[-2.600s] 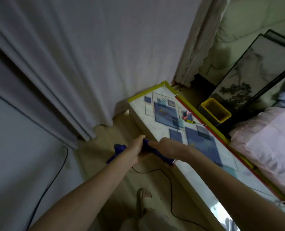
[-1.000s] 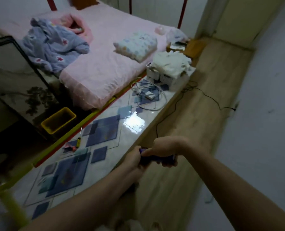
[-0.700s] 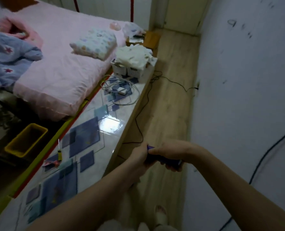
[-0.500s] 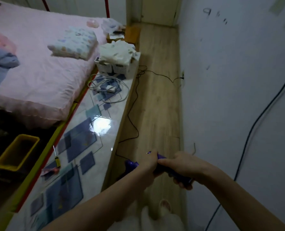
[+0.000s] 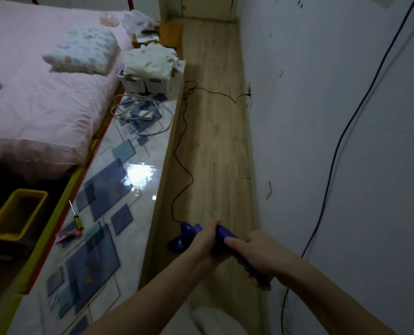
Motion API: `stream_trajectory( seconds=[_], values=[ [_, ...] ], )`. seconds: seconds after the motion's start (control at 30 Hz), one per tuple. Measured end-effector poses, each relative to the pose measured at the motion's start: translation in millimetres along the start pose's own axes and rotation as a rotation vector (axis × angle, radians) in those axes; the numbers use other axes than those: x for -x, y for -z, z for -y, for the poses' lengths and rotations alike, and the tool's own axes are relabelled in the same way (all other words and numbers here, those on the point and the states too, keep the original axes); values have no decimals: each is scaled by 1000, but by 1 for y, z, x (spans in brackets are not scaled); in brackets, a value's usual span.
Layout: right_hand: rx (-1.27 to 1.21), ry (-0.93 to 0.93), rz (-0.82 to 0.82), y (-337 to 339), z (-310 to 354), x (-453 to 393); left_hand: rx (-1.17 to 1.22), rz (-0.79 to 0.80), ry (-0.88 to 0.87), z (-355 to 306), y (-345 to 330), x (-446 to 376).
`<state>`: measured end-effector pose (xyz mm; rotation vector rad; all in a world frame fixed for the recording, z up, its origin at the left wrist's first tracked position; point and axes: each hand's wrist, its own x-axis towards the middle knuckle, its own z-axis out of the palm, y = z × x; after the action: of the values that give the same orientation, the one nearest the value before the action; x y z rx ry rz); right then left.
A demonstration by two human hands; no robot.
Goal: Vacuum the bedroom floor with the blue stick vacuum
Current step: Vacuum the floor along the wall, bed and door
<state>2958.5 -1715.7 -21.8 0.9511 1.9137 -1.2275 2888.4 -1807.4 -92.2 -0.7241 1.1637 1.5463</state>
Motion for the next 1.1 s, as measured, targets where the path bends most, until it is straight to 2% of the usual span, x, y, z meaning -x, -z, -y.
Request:
stream_trajectory(
  seconds=[0.2,0.4,0.57,0.93,1.1],
  values=[
    [116,-4,57,36,-13,7,-82,-50,-81,16,-34,1],
    [395,102,133,83,-8,6,71,-74,-120,27,-56,11],
    [508,177,158,87,-2,-3,173,-112,-167,30,-56,20],
    [218,294,85,77,-64,11,174,-169,-169,49,-69,37],
    [116,331,6,54,-88,19,-7,-109,-224,61,-64,37]
  ],
)
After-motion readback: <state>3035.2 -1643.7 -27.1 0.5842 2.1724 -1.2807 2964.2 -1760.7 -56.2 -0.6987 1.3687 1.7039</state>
